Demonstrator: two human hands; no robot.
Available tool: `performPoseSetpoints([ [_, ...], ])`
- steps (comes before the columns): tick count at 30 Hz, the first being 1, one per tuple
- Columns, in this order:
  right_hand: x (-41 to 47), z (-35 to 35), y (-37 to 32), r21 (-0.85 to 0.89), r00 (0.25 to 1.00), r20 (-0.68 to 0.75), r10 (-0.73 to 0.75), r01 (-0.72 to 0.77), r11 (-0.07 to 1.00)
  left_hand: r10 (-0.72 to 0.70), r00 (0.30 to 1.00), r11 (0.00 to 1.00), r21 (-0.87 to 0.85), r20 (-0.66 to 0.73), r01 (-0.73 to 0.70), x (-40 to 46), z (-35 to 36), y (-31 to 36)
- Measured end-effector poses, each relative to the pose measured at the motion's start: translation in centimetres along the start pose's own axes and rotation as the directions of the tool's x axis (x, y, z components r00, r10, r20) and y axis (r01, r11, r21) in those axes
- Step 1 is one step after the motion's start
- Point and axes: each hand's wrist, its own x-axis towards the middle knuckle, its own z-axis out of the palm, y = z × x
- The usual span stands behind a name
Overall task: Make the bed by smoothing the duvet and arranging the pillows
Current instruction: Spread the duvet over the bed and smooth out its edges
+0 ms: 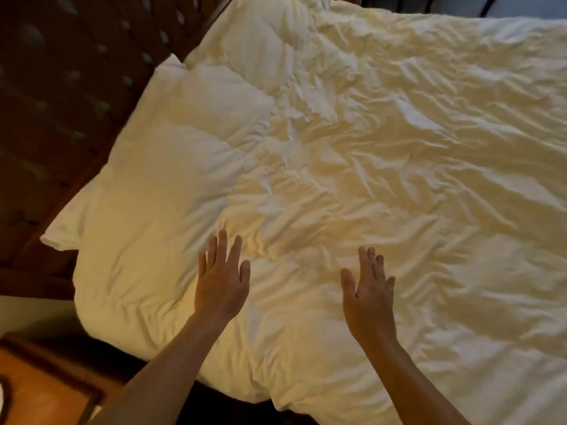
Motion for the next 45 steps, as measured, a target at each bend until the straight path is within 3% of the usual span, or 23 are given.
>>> performPoseSetpoints([
  [7,10.8,1.9,-6.5,-0.048,0.994,-0.091,-0.063,0.059,0.997,0.165,0.986,0.986,0.024,-0.015,-0.165,14.2,-3.8,1.9],
  [14,25.6,8.6,-11.5,-0.133,0.99,-0.139,-0.035,0.017,0.991,0.385,0.922,0.91,0.152,0.041,-0.387,31.2,-3.6,3.1],
  [21,38.5,14.9,-13.4,-0.095,0.992,-0.107,0.062,-0.072,0.993,0.511,0.854,0.858,-0.007,0.097,-0.513,43.8,-1.1,5.3],
  [23,40.9,16.5,-13.0,-0.114,0.995,-0.082,0.06,-0.07,0.991,0.557,0.812,0.81,0.099,0.177,-0.577,46.4,-0.1,4.4],
  [25,42.2,17.6,-11.2,-0.203,0.995,-0.073,0.061,-0.075,0.976,0.608,0.767,0.689,0.344,0.204,-0.638,49.2,0.1,1.4],
  [27,42.8,18.1,-8.8,-0.341,0.993,-0.107,0.045,-0.079,0.937,0.625,0.773,0.638,0.5,0.107,-0.585,51.8,-1.1,-2.3],
  [30,42.6,17.6,-6.6,-0.443,0.969,-0.206,0.134,-0.214,0.87,0.529,0.847,0.72,0.554,-0.049,-0.417,54.3,-4.3,-7.0],
  [32,42.4,17.2,-6.9,-0.407,0.927,-0.249,0.28,-0.362,0.838,0.389,0.914,0.792,0.549,-0.116,-0.268,54.6,-6.4,-8.5],
  [34,42.4,17.1,-9.1,-0.325,0.917,-0.227,0.329,-0.389,0.862,0.274,0.949,0.837,0.525,-0.157,-0.155,53.8,-7.4,-8.2],
  [35,42.1,17.4,-10.9,-0.284,0.939,-0.194,0.283,-0.33,0.9,0.267,0.95,0.857,0.491,-0.163,-0.156,52.8,-7.4,-7.5],
  [37,41.1,18.7,-15.0,-0.168,0.988,-0.128,0.091,-0.112,0.979,0.407,0.906,0.847,0.418,-0.115,-0.327,50.1,-6.9,-5.5],
  [39,38.9,20.5,-18.4,-0.072,0.996,-0.054,-0.066,0.062,0.995,0.542,0.84,0.779,0.386,-0.017,-0.494,47.0,-6.2,-4.9],
  [40,37.6,21.7,-19.2,-0.085,0.994,-0.012,-0.107,0.105,0.991,0.535,0.844,0.776,0.37,0.041,-0.51,45.8,-6.3,-5.7],
  [42,35.4,23.6,-18.2,-0.218,0.995,0.022,-0.099,0.102,0.971,0.478,0.876,0.794,0.393,0.067,-0.463,44.5,-7.0,-9.2],
  [45,33.2,24.1,-14.1,-0.365,0.992,-0.101,0.077,-0.109,0.925,0.414,0.909,0.814,0.468,-0.049,-0.345,43.1,-8.7,-15.6],
])
